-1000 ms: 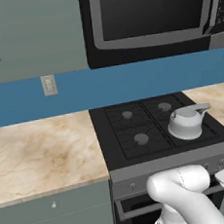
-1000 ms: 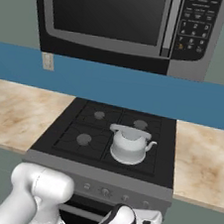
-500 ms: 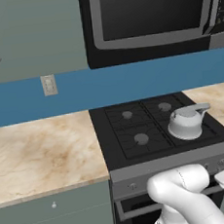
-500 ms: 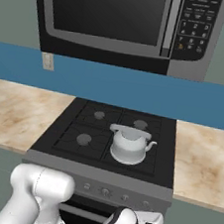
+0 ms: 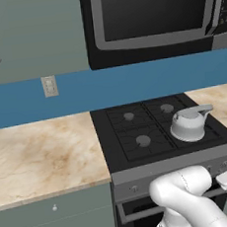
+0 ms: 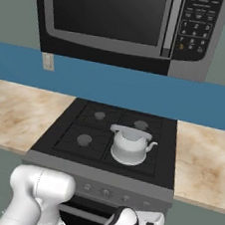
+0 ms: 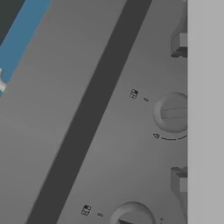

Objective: The kettle is done boiling. Turn off the stove, then wait for 300 timesteps before moving the kettle to the dining table.

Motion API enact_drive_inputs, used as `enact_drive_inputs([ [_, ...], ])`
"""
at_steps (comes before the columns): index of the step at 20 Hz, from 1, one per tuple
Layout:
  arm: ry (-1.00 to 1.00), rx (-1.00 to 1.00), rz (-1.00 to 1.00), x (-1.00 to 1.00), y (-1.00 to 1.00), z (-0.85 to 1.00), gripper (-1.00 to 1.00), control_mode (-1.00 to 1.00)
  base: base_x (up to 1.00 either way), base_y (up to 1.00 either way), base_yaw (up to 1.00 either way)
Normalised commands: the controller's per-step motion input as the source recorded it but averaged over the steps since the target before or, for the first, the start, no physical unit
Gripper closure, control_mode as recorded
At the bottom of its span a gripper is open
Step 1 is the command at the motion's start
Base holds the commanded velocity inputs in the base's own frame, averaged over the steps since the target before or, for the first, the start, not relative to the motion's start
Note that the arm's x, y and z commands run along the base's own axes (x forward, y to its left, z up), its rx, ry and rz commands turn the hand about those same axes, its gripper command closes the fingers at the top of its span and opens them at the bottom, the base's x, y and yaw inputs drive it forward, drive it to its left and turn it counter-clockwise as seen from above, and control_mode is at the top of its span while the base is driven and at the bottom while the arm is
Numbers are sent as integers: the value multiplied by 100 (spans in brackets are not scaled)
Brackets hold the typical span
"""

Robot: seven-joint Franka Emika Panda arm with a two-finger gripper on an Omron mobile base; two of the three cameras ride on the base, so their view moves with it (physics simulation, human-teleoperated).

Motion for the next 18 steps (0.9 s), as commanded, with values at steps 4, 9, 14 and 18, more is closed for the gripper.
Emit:
enact_drive_inputs([
  [4, 0, 0, 0, 1, -8, -3, -100, -100, 0, 0, 0],
  [9, -1, 0, 0, 0, -1, 0, -100, -100, 0, 0, 0],
  [14, 0, 0, 0, 11, 0, 0, -100, -100, 0, 0, 0],
  [18, 0, 0, 0, 12, 0, 0, -100, -100, 0, 0, 0],
])
